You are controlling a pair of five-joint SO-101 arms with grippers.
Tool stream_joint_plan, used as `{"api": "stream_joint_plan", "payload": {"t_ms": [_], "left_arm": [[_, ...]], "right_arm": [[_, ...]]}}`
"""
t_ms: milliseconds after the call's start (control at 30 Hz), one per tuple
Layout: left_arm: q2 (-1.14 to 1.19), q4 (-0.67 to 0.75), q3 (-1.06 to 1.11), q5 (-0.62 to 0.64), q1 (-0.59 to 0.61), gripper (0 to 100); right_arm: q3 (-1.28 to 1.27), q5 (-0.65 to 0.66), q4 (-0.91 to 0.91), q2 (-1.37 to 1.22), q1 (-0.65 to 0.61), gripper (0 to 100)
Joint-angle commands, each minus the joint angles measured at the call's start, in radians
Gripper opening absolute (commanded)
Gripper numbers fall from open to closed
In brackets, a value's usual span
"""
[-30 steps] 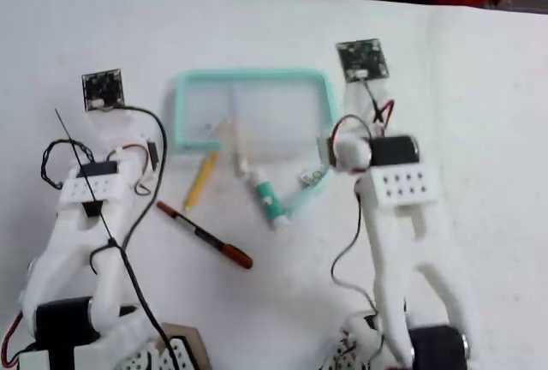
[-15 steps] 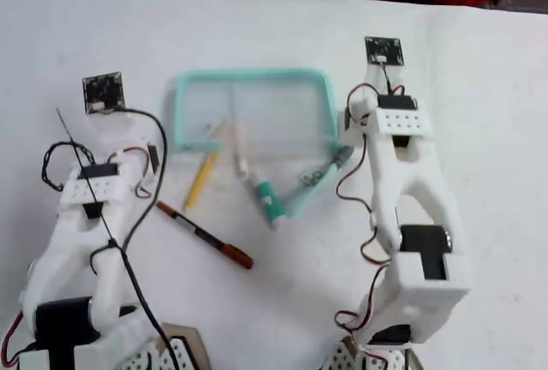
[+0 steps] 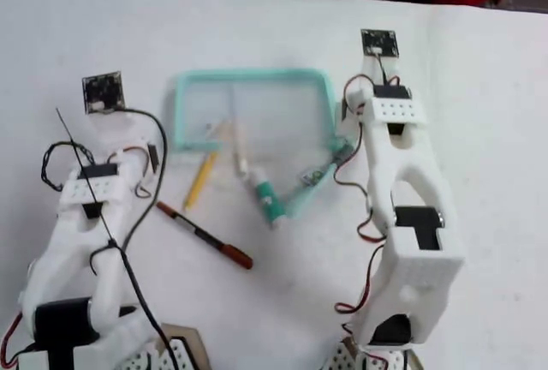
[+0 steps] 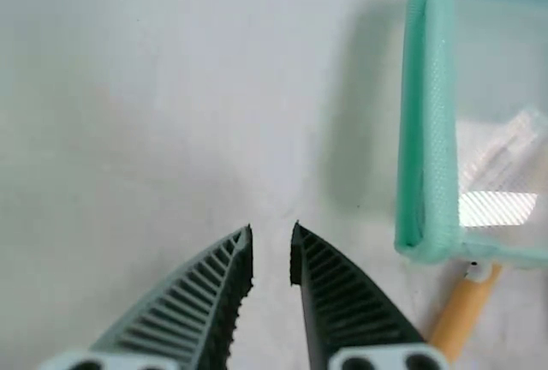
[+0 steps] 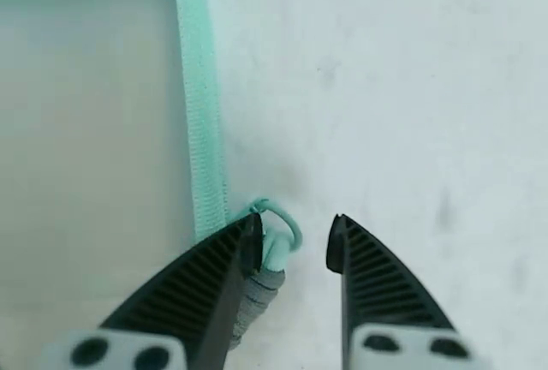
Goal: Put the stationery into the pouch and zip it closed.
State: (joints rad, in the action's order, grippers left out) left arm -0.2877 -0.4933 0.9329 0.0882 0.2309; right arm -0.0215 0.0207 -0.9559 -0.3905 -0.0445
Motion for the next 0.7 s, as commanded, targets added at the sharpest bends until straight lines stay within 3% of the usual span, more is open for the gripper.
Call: {"api": "stream_joint_plan", "payload": {"t_ms": [0,667], "left_arm": [[-0.008,0.02,-0.006,0.005,0.001,9],[-0.004,0.02,-0.005,0.003,-0.01,9]], "right_arm": [[0.046,0.0,0.012,-0.01,-0.005,13.4],[0.13,0.044,-0.038,-0.117,-0.018,8.8]]}}
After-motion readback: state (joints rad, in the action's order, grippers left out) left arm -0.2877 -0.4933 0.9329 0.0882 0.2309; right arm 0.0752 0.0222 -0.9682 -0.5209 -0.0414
